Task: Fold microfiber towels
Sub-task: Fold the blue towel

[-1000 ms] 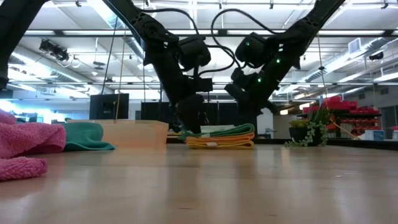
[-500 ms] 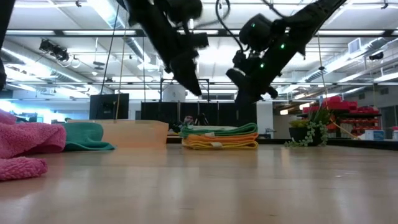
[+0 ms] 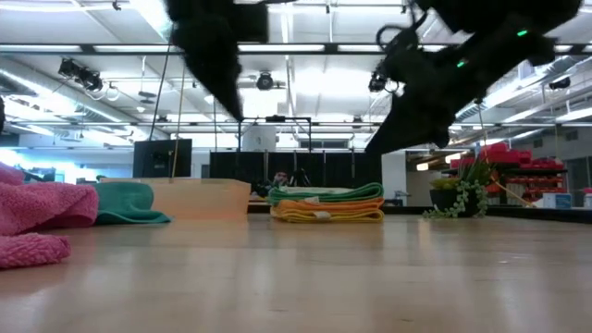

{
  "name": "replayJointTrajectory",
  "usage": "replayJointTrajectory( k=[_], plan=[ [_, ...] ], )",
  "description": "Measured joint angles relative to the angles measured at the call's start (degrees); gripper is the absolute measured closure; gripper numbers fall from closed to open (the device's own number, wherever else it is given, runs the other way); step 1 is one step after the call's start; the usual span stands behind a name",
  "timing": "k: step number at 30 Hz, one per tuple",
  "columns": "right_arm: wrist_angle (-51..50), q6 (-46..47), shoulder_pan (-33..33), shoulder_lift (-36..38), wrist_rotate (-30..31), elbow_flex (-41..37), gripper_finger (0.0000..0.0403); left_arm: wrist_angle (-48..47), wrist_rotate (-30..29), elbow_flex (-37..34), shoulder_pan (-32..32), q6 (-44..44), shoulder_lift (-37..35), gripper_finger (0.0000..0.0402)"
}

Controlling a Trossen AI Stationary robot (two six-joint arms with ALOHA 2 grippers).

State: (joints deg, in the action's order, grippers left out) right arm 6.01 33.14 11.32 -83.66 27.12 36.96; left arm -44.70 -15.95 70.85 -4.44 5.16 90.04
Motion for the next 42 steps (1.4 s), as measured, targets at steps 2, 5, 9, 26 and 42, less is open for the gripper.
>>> replayJointTrajectory(
  k=[2, 5, 9, 26, 42],
  plan=[
    [1.3, 1.2, 3.9, -0.1, 2.5, -0.3, 0.0396, -4.7, 1.8, 0.0, -3.0, 0.8, -0.1, 0.0302],
    [2.8, 1.3, 8.9, -0.3, 7.0, -0.4, 0.0396, -8.7, 4.6, 0.0, -7.6, 3.0, -0.2, 0.0302],
    [5.8, 1.7, 14.0, -0.3, 13.1, -0.4, 0.0396, -14.0, 4.5, 0.0, -12.6, 7.7, -0.2, 0.0305],
    [8.4, 13.6, 26.5, -7.3, 19.3, 0.0, 0.0396, -16.9, -1.5, -20.3, 3.0, 21.2, -5.7, 0.0290],
    [7.2, 13.9, 29.9, -8.3, 19.3, 0.1, 0.0396, -13.8, 8.7, -19.9, 11.8, 27.6, -5.5, 0.0097]
  ],
)
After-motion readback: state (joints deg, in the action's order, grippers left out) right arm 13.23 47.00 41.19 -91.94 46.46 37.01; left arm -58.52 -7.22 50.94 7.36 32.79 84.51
